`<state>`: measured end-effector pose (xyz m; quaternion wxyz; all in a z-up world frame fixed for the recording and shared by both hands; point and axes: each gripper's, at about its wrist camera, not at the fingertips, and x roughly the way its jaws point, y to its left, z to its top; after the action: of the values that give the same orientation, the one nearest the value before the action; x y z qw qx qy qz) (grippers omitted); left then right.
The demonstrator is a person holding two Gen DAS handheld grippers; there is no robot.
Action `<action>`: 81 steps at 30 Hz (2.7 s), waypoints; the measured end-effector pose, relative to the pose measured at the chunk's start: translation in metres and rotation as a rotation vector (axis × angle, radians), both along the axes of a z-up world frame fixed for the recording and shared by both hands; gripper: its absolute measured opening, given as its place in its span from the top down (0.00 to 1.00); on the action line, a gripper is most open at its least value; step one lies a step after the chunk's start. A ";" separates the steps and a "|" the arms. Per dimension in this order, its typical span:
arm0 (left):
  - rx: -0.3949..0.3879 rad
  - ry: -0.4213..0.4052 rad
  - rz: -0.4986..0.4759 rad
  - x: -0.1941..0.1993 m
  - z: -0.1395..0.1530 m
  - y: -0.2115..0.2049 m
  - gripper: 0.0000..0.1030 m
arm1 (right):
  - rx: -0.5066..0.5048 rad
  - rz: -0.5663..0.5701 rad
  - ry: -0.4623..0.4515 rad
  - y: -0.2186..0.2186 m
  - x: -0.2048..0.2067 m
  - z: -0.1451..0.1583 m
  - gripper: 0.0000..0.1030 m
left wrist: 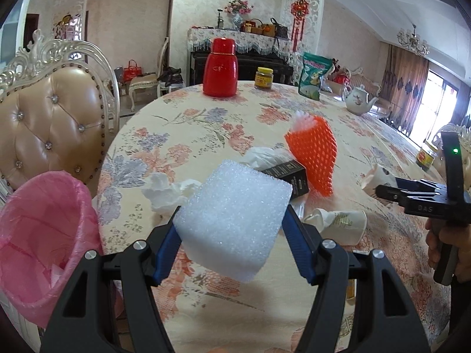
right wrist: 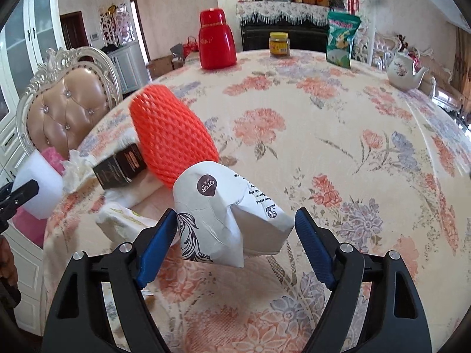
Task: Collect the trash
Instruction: 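Carry foam block and paper bag to the wastebasket and release both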
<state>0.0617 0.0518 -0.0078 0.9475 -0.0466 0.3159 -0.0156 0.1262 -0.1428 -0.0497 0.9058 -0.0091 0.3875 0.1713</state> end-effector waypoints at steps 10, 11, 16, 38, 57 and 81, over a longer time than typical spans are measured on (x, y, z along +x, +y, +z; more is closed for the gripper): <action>-0.012 -0.045 0.080 -0.021 0.015 0.031 0.38 | 0.032 0.031 -0.068 0.020 -0.016 0.029 0.25; -0.012 -0.050 0.088 -0.023 0.016 0.035 0.38 | 0.034 0.034 -0.072 0.022 -0.017 0.031 0.25; -0.016 -0.072 0.135 -0.034 0.023 0.055 0.38 | 0.042 0.052 -0.089 0.034 -0.020 0.039 0.25; -0.009 -0.144 0.349 -0.089 0.051 0.164 0.38 | 0.065 0.230 -0.143 0.141 -0.032 0.074 0.25; 0.008 -0.138 0.443 -0.126 0.056 0.222 0.37 | 0.084 0.473 -0.156 0.281 -0.051 0.093 0.25; -0.012 -0.140 0.485 -0.139 0.058 0.264 0.37 | 0.094 0.656 -0.123 0.402 -0.064 0.083 0.25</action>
<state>-0.0771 0.3158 0.0505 0.9428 -0.1257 0.2290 0.2071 0.0621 0.2592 0.0331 0.8237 -0.1019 0.3000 0.4703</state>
